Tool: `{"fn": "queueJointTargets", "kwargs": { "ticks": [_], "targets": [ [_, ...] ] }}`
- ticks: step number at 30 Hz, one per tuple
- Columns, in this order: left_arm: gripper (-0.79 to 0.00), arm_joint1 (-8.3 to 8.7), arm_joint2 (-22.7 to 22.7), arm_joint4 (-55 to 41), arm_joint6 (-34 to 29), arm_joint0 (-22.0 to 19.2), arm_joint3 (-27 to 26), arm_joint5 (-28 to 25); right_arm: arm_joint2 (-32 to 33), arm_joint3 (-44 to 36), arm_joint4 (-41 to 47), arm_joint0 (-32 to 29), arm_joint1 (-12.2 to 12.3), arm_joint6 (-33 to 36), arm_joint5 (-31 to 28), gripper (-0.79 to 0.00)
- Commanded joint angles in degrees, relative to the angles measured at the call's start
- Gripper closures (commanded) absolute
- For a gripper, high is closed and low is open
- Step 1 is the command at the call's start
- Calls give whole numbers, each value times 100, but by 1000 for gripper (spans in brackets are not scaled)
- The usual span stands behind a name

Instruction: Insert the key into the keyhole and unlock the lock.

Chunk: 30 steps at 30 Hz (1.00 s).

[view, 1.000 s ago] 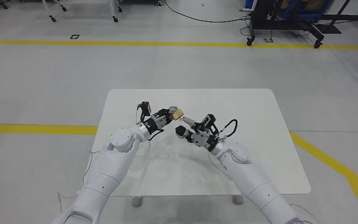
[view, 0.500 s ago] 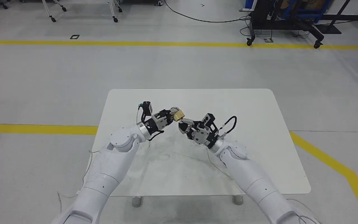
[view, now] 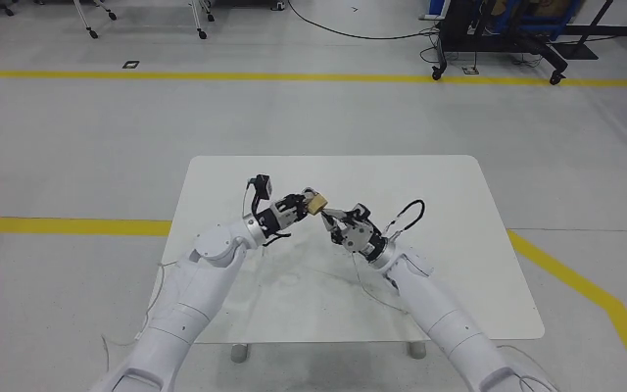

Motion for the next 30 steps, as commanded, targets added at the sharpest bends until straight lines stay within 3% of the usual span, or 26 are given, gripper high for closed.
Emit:
{"fn": "queueJointTargets", "kwargs": {
  "ticks": [1, 2, 4, 5, 11, 17, 20, 25, 30],
  "targets": [
    [0, 3, -6, 113, 104, 45, -46, -196, 14, 92, 80, 39, -10, 130, 126, 0],
    [0, 3, -16, 129, 154, 66, -68, -256, 20, 110, 17, 57, -10, 148, 75, 0],
    [0, 4, -58, 96, 265, 103, -91, -307, 34, 112, -354, 84, 11, 57, -251, -357],
    [0, 4, -79, 70, 320, 117, -89, -284, 48, 78, -533, 71, 23, -16, -429, -785],
    [0, 13, -115, 202, 505, 116, -74, -46, 522, -483, -1870, -248, 240, -497, -1688, -785],
    [0, -20, 241, 1030, 734, 13, -80, 433, 1808, -1789, -3002, -1252, 636, -1064, -2276, -785],
    [0, -100, 655, 1481, 769, -114, -75, 817, 2613, -2557, -3079, -1911, 785, -1464, -2262, -785],
    [0, -301, 1583, 2476, 374, -567, 183, 1170, 2613, -2557, -3079, -1911, 785, -1464, -2262, -785],
    [0, -585, 2057, 2493, 511, -1032, 883, 1273, 2613, -2557, -3079, -1911, 785, -1464, -2262, -785]
  ]
}}
